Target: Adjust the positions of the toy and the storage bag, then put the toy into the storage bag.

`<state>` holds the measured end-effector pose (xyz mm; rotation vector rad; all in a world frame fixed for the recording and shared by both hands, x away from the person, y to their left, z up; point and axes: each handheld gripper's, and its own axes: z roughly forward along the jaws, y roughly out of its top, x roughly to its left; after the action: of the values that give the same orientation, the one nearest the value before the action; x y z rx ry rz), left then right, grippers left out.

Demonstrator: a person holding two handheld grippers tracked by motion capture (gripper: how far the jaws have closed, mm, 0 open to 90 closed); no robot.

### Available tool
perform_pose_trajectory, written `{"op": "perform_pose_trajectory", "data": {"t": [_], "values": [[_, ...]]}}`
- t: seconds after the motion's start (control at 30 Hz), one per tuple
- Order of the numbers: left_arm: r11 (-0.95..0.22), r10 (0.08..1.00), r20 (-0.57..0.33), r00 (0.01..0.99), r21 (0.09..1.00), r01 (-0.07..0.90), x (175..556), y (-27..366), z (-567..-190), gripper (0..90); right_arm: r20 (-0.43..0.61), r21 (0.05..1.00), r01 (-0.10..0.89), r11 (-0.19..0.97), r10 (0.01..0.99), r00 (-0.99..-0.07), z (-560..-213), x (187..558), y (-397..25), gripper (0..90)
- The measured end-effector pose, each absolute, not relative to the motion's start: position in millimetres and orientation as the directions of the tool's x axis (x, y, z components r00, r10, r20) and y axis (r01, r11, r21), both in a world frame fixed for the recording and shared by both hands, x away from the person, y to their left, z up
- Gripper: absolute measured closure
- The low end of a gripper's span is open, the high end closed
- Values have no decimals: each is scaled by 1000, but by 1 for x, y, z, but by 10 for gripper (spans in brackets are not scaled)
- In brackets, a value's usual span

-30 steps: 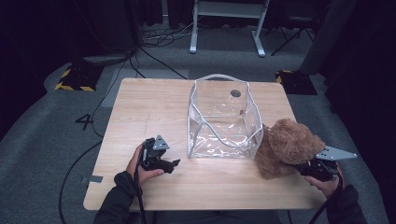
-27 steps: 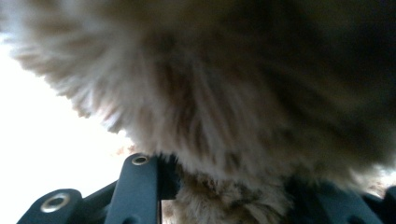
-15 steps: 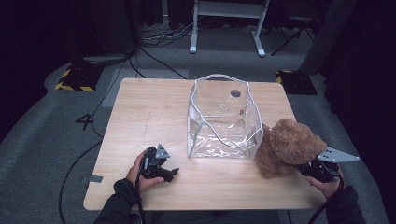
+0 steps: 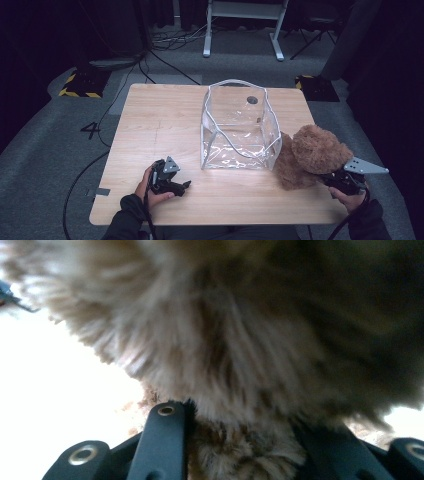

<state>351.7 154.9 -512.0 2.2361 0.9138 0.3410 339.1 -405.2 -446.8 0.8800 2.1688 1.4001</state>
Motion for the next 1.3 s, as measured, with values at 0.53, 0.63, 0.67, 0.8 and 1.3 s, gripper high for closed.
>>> {"op": "perform_pose_trajectory", "data": {"t": [0.53,0.63,0.67,0.8,1.3], "values": [[-518,693,-15,721,685,512,352,155,-512,144,-14,943,241,229,752,-659,-434,338,-414,707],[-518,693,-15,721,685,512,352,155,-512,144,-13,946,236,224,751,-661,-433,339,-414,709],[-518,693,-15,721,685,512,352,155,-512,144,-14,947,233,222,751,-660,-432,339,-414,709],[-518,693,-15,720,685,513,352,155,-512,144,-15,950,226,215,753,-658,-431,340,-416,710],[-518,694,-14,720,686,512,353,154,-512,144,-19,966,188,178,774,-633,-416,348,-417,710]]}}
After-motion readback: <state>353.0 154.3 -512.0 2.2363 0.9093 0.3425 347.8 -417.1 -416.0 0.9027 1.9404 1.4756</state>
